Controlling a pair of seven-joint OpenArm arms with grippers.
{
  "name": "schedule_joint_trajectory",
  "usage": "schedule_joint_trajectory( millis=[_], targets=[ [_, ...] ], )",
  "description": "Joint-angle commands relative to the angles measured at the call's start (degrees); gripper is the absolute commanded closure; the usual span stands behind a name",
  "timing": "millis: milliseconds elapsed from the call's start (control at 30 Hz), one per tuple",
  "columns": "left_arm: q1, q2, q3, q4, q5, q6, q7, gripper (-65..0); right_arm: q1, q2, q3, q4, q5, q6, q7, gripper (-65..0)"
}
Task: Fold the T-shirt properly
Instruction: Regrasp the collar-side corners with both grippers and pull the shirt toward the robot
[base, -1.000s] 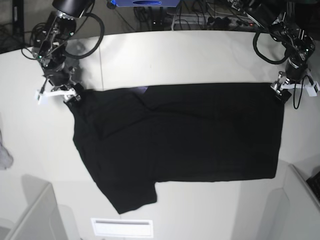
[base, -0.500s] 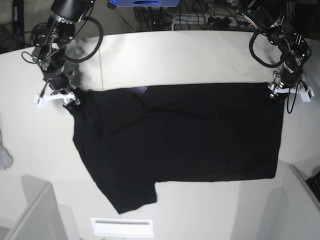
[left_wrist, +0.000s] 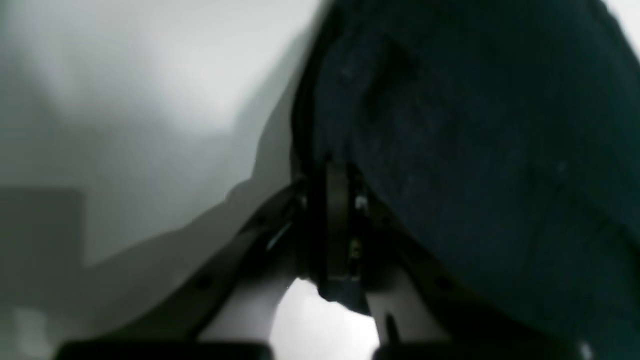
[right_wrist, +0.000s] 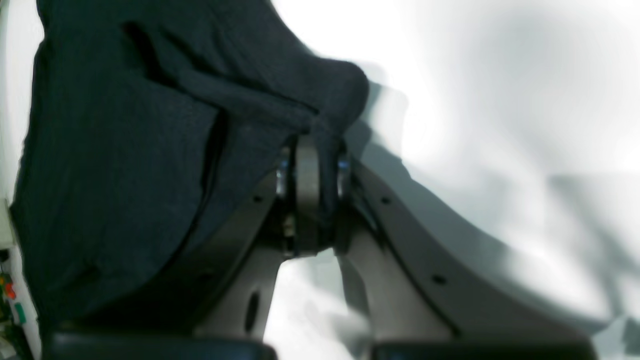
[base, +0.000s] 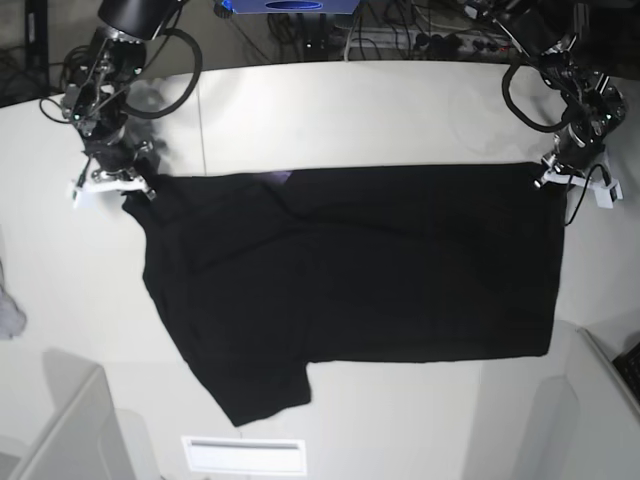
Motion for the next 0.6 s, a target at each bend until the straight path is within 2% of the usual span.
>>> schedule_joint_trajectory(
  millis=[0, 233, 567],
  targets=[
    [0.39, -0.78, -0.01, 1.68, -0.44, -0.28, -0.38, 0.0, 0.56, 0.47, 0.15, 0.96, 0.27, -0.08, 0.44, 0.0],
    [5.49, -0.87, 0.34, 6.16, -0.70, -0.46, -0.38, 0.0, -3.05, 0.47, 0.15, 4.56, 0.27, -0.08, 0.18, 0.0],
    [13.57, -0.69, 0.34, 14.60, -0.70, -0.46, -0.38, 0.0, -9.20, 0.12, 0.15, 13.62, 0.27, -0.08, -5.45, 0.0]
  ],
)
